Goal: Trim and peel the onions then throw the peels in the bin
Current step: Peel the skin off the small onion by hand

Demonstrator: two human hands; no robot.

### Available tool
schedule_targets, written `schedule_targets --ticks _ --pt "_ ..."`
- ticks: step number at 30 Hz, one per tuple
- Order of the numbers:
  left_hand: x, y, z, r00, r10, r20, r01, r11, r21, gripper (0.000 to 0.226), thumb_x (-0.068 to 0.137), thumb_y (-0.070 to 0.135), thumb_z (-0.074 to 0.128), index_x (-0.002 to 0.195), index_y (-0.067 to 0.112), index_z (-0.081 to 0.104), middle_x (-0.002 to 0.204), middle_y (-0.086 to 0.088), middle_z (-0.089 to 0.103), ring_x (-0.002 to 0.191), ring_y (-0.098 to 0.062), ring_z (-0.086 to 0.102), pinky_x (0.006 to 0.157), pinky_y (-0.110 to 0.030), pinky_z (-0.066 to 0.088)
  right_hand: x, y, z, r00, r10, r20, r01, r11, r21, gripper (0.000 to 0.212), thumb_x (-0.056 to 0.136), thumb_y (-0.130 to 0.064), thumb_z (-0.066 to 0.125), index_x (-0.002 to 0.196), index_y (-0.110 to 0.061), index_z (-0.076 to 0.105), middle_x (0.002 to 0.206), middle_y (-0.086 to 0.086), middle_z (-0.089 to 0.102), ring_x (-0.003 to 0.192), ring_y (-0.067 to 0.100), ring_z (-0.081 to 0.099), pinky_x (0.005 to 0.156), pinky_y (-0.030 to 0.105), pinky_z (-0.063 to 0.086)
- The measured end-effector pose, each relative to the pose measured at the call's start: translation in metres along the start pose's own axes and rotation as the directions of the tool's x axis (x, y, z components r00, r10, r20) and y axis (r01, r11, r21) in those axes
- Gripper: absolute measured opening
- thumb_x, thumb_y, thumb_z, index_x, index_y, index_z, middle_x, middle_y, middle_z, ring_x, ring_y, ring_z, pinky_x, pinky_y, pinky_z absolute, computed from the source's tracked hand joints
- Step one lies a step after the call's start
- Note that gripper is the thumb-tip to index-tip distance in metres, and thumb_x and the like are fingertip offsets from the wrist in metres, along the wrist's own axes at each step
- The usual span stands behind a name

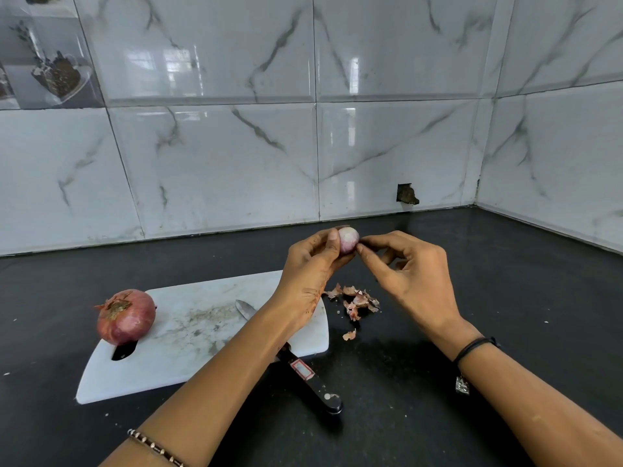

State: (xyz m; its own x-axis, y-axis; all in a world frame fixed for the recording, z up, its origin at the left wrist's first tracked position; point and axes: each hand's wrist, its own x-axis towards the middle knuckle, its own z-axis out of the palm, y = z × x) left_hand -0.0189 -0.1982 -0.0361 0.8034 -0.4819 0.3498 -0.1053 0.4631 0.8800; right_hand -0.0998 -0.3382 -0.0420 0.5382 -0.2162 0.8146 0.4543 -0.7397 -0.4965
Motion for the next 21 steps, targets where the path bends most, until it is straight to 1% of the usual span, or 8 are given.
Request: schedule_targets --ticks 3,5,8,10,14,16,18,21 --pt "0.0 -0.0015 -0.0032 0.999 0.041 -0.001 -0.04 0.992 0.119 0.02 0.102 0.014 0.056 0.112 0.009 0.072 0.115 -0.011 0.075 0.114 -0.021 0.07 0.1 -0.03 0.055 -0.0001 -0.0003 -0.0006 0.999 0.03 0.02 -0.031 0.999 0.01 0.01 0.088 -0.018 0.079 0.097 -0.015 0.08 0.085 -0.01 0.073 0.068 0.011 0.065 0.062 0.014 0.049" --pt "-0.0013 -0.0016 -0.0031 0.999 0.05 0.002 -0.049 0.986 0.157 0.022 0.1 0.015 0.059 0.116 0.006 0.071 0.114 -0.011 0.075 0.113 -0.02 0.07 0.098 -0.027 0.055 -0.0001 -0.0003 -0.0009 0.997 0.066 0.03 -0.066 0.998 0.013 0.008 0.087 -0.019 0.079 0.094 -0.015 0.079 0.082 -0.011 0.072 0.067 0.011 0.065 0.061 0.013 0.049" --pt "-0.0023 -0.0023 -0.0027 0.998 0.064 0.018 -0.067 0.976 0.207 0.026 0.098 0.016 0.063 0.12 0.003 0.07 0.113 -0.009 0.076 0.112 -0.018 0.071 0.099 -0.029 0.055 -0.0004 -0.0001 -0.0006 0.993 0.118 0.033 -0.118 0.993 0.004 0.008 0.085 -0.021 0.079 0.09 -0.016 0.076 0.075 -0.009 0.069 0.064 0.01 0.062 0.058 0.014 0.048" --pt "-0.0026 -0.002 -0.0023 0.997 0.065 0.03 -0.07 0.972 0.226 0.027 0.098 0.016 0.064 0.121 0.003 0.069 0.113 -0.008 0.076 0.111 -0.016 0.071 0.1 -0.03 0.055 -0.0008 0.0005 0.0002 0.989 0.14 0.038 -0.139 0.99 -0.015 0.009 0.084 -0.022 0.079 0.088 -0.016 0.073 0.071 -0.009 0.066 0.062 0.009 0.059 0.057 0.015 0.047" --pt "-0.005 -0.0026 0.0006 0.998 0.061 0.033 -0.067 0.968 0.242 0.023 0.098 0.015 0.064 0.117 0.005 0.071 0.107 -0.003 0.077 0.106 -0.013 0.072 0.095 -0.025 0.056 -0.0016 -0.0006 0.0027 0.989 0.138 0.047 -0.136 0.99 -0.041 0.012 0.081 -0.025 0.078 0.083 -0.017 0.069 0.068 -0.009 0.064 0.059 0.008 0.055 0.055 0.018 0.046" --pt "-0.0051 -0.0049 0.0014 0.999 0.037 0.019 -0.041 0.966 0.254 0.021 0.099 0.017 0.063 0.116 0.008 0.072 0.109 -0.006 0.077 0.108 -0.016 0.072 0.096 -0.028 0.056 -0.0027 -0.0023 0.0039 0.991 0.122 0.059 -0.118 0.991 -0.057 0.013 0.08 -0.025 0.078 0.081 -0.018 0.068 0.068 -0.007 0.063 0.06 0.01 0.055 0.054 0.02 0.046" --pt "-0.0045 -0.0047 0.0025 1.0 -0.011 -0.009 0.012 0.978 0.21 0.024 0.101 0.019 0.06 0.116 0.004 0.072 0.111 -0.012 0.076 0.108 -0.021 0.072 0.097 -0.03 0.057 -0.0032 -0.0026 0.0043 0.992 0.11 0.055 -0.106 0.992 -0.068 0.013 0.08 -0.024 0.077 0.079 -0.017 0.066 0.067 -0.006 0.062 0.061 0.011 0.055 0.054 0.02 0.045" --pt "-0.0031 0.0009 0.0048 0.993 -0.111 -0.049 0.11 0.994 -0.007 0.03 0.104 0.021 0.054 0.11 -0.004 0.069 0.103 -0.019 0.075 0.097 -0.023 0.075 0.093 -0.031 0.059 -0.0031 0.0012 0.004 0.994 0.105 0.013 -0.104 0.991 -0.085 0.017 0.086 -0.029 0.067 0.075 -0.018 0.061 0.066 -0.005 0.058 0.062 0.012 0.052 0.055 0.018 0.04"
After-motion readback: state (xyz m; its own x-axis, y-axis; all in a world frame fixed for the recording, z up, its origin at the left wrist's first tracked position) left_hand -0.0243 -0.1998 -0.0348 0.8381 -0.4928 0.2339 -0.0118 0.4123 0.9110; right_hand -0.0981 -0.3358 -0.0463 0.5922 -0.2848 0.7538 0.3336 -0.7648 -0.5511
